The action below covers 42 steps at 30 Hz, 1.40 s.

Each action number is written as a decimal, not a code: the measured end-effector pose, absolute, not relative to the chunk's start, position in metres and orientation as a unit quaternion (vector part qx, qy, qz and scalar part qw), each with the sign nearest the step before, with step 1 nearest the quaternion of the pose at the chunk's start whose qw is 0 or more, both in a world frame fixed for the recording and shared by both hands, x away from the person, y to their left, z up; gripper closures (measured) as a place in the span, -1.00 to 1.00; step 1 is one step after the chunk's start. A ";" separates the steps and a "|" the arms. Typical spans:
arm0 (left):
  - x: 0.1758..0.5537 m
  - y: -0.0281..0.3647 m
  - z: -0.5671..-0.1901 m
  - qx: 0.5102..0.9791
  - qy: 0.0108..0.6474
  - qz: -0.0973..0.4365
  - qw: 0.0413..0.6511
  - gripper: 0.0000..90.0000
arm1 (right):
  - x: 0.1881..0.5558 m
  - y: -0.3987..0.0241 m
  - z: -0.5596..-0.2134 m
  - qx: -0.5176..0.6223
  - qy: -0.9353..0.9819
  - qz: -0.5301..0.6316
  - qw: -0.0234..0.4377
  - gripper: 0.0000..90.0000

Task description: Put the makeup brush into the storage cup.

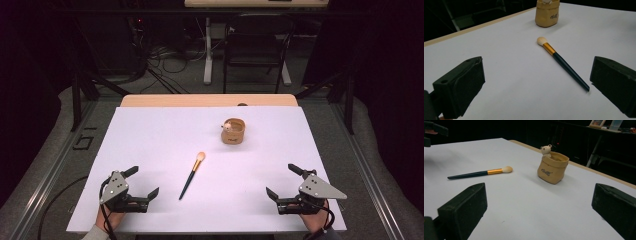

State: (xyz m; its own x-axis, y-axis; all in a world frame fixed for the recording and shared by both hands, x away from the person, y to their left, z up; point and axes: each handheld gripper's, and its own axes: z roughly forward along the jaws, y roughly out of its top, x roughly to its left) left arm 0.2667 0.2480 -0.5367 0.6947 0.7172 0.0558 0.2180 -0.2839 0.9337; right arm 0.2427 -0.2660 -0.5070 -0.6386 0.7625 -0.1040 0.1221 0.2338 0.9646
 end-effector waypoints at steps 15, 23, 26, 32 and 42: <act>0.272 0.238 -0.538 0.771 0.306 0.230 0.509 -1.00 | 0.244 -0.265 -0.507 0.303 0.730 0.537 0.294 -1.00; 0.277 0.230 -0.538 0.776 0.300 0.227 0.505 -1.00 | 0.244 -0.265 -0.508 0.304 0.730 0.539 0.292 -1.00; 0.279 0.225 -0.538 0.778 0.299 0.225 0.504 -1.00 | 0.245 -0.265 -0.508 0.302 0.731 0.538 0.292 -1.00; 0.284 0.222 -0.537 0.778 0.302 0.224 0.504 -1.00 | 0.245 -0.264 -0.508 0.304 0.732 0.537 0.290 -1.00; 0.292 0.214 -0.537 0.781 0.302 0.218 0.501 -1.00 | 0.245 -0.264 -0.508 0.304 0.731 0.538 0.289 -1.00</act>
State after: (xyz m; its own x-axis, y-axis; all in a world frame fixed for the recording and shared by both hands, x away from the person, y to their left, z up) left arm 0.2919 0.2137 -0.5366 0.7235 0.6892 0.0377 0.2531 -0.3157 0.9145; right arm 0.2454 -0.2639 -0.5085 -0.6485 0.7552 -0.0957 0.1328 0.2361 0.9626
